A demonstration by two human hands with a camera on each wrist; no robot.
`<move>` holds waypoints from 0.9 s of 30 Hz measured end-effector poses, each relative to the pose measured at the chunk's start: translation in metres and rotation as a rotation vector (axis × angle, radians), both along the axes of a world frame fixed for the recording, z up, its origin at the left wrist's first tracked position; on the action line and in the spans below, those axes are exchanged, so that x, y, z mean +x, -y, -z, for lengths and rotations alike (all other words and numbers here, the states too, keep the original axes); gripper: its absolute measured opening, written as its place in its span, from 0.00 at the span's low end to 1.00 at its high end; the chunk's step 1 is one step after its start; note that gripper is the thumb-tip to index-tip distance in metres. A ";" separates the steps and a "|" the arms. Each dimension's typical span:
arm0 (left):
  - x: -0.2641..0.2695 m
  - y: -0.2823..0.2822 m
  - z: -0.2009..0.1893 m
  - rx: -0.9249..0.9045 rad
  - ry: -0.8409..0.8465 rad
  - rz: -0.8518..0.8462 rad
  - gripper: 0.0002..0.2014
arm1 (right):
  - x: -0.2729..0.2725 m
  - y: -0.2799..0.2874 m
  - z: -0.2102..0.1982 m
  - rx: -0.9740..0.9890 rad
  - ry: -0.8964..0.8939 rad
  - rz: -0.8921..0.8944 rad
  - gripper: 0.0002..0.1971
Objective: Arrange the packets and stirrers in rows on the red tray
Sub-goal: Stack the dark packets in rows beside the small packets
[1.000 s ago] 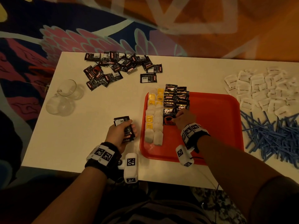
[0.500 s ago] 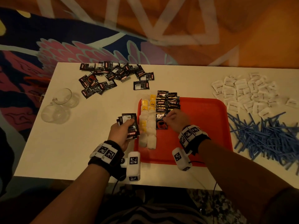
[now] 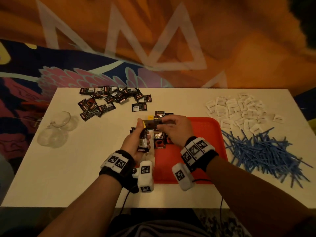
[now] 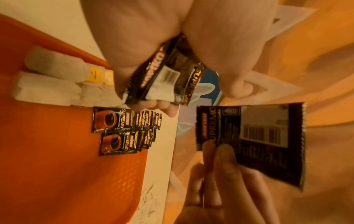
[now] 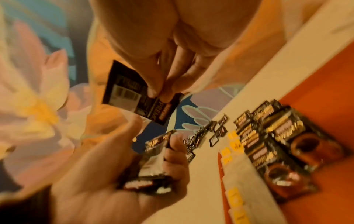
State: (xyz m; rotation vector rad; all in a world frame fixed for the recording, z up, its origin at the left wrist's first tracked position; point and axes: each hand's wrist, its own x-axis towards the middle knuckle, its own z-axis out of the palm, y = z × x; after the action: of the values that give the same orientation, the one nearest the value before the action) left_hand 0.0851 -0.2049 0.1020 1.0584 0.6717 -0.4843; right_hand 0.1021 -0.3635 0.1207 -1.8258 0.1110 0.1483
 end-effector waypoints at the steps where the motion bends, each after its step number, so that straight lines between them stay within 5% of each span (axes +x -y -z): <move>1: 0.001 0.003 -0.003 -0.073 -0.016 0.003 0.33 | -0.003 0.002 -0.003 -0.031 0.059 -0.043 0.10; 5: 0.002 0.010 -0.017 -0.169 -0.009 -0.012 0.22 | -0.014 0.011 -0.006 -0.209 0.172 -0.216 0.13; 11: 0.004 0.016 -0.017 0.072 0.163 -0.080 0.13 | -0.019 0.017 -0.003 0.141 -0.140 -0.019 0.08; 16: 0.001 0.024 -0.019 0.051 0.180 -0.066 0.11 | -0.024 0.015 0.002 0.045 -0.205 -0.155 0.07; 27: -0.003 0.023 -0.013 -0.017 0.167 0.020 0.24 | -0.018 0.031 -0.002 -0.030 -0.212 -0.352 0.08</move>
State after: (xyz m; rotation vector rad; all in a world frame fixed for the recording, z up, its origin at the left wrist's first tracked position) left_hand 0.0818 -0.2279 0.1150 1.0777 0.5086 -0.4133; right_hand 0.0840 -0.3948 0.1227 -1.8426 -0.0614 0.5910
